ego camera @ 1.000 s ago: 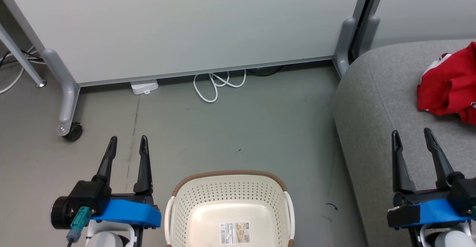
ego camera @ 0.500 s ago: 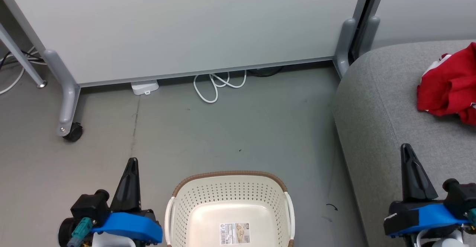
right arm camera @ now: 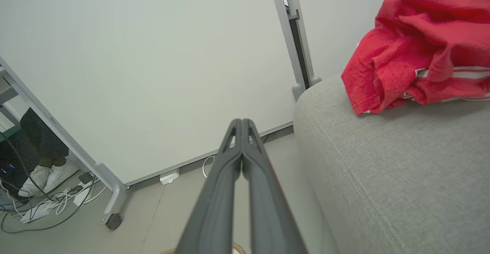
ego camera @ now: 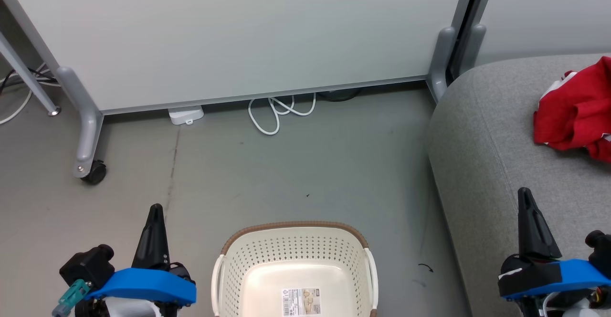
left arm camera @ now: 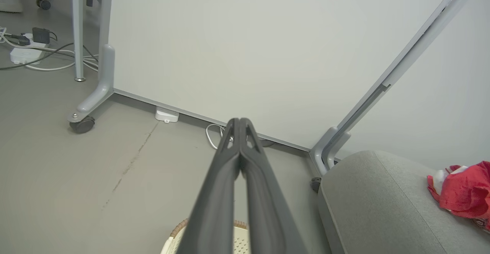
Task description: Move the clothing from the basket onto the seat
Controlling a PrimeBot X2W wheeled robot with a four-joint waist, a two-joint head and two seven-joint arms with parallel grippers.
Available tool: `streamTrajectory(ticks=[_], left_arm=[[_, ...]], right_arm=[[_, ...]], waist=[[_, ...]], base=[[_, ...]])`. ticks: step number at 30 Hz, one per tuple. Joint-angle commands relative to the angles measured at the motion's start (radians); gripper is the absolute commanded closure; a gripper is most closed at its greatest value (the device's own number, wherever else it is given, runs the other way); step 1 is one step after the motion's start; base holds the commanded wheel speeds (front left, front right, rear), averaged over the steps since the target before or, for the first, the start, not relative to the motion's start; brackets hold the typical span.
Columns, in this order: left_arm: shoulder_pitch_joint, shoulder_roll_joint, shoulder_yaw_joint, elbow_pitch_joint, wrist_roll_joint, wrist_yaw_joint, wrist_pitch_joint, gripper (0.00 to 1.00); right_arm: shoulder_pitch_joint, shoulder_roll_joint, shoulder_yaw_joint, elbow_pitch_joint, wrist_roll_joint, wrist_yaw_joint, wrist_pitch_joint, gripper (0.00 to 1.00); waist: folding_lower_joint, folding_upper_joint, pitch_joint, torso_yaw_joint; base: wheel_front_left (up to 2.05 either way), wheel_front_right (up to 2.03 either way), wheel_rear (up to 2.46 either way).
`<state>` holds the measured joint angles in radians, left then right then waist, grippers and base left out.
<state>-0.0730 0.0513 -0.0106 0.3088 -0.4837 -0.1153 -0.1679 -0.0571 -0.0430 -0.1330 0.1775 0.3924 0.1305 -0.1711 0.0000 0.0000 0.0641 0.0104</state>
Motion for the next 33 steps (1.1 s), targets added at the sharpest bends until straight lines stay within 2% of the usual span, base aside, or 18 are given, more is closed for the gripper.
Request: streamTrajectory(ticks=[1,33], left_arm=[[-0.023,0.002,0.009,-0.02,-0.037,-0.004,0.007,1.0],[-0.032,0.001,0.057,-0.04,-0.488,-0.01,0.121,1.0]], right_arm=[[-0.019,-0.005,0.001,-0.011,0.042,0.0,0.007,1.0],[-0.037,-0.007,0.009,0.02,0.529,0.0,0.122,1.0]], waist=[[0.0,0.0,-0.001,0.0],[0.0,0.0,-0.019,-0.003]], base=[[0.0,0.0,0.0],[0.0,0.0,0.0]])
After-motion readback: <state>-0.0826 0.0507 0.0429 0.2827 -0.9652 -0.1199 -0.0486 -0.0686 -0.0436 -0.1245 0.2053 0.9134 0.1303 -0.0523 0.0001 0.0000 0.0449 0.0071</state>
